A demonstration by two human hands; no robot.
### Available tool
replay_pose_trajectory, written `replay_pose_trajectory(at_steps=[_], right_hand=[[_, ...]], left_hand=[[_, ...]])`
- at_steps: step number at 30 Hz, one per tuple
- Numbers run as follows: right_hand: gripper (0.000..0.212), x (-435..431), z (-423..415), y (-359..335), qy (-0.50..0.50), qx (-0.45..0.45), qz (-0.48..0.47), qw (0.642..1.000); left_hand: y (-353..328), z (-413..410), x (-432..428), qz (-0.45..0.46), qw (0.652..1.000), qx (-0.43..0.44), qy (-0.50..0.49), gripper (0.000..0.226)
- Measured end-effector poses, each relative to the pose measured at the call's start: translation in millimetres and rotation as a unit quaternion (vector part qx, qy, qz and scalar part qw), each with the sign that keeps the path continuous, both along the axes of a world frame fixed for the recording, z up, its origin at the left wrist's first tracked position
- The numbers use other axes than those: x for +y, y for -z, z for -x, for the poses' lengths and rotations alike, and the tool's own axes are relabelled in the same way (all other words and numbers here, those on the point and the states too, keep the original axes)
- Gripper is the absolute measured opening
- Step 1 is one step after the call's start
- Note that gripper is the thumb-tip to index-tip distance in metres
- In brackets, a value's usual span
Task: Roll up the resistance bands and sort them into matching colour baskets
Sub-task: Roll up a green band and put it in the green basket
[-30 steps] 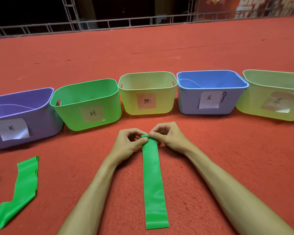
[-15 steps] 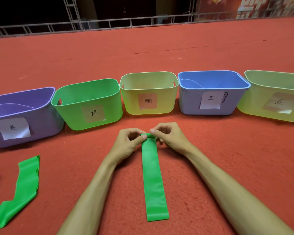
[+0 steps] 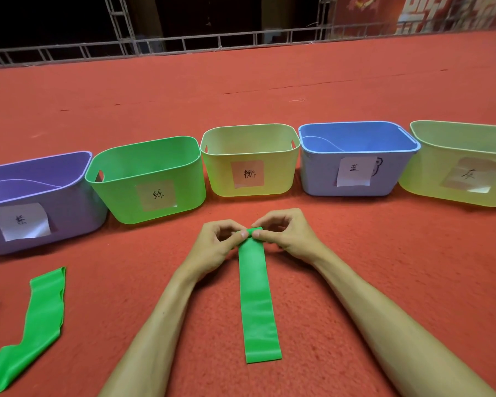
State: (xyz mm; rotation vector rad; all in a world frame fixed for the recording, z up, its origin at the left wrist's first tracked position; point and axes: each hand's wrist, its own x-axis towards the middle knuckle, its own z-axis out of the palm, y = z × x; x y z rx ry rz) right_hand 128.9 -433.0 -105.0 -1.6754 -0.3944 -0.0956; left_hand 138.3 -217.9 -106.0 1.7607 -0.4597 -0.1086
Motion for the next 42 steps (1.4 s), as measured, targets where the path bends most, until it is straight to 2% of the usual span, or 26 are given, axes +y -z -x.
replay_pose_trajectory(at_steps=[10,13,17,21,24,28,36,39,42], right_hand=[[0.013,-1.4,0.1,-1.4,-0.009,0.044,0.009,0.999],[0.014,-1.7,1.3,-2.6,-0.020,0.023,0.007,1.000],[0.018,-0.6,5.2,-6.3,-0.038,0.012,-0.010,0.999],[0.016,1.9,2.6,-5.3,-0.010,0.023,0.008,1.000],[0.013,1.4,-0.3,-3.3,0.005,0.045,0.031,0.999],[0.014,-0.4,1.7,-3.6,-0.014,0.053,0.011,0.998],[0.018,-0.9,4.7,-5.2,-0.011,0.030,-0.016,0.999],[0.017,0.1,1.1,-3.4,0.006,0.035,0.000,0.999],[0.018,0.2,-2.3,-3.6,0.018,0.065,0.008,0.998]], left_hand=[[-0.2,-1.0,1.8,0.042,0.999,0.001,0.007,0.023],[0.0,-2.7,-0.7,0.023,0.999,0.015,0.021,0.015],[0.4,-2.0,-1.0,0.011,0.999,0.028,0.019,0.016],[-1.0,-0.7,1.6,0.030,0.999,0.012,0.010,0.010],[-0.8,-1.3,2.1,0.043,0.999,-0.002,0.006,0.017],[0.8,-1.6,2.4,0.038,0.999,-0.004,0.012,0.021],[0.4,-1.7,-1.2,-0.022,0.999,0.027,0.032,0.024],[-3.8,0.6,2.4,-0.013,0.999,0.022,0.031,0.018],[-5.3,1.1,4.1,0.015,0.999,0.015,0.029,0.021]])
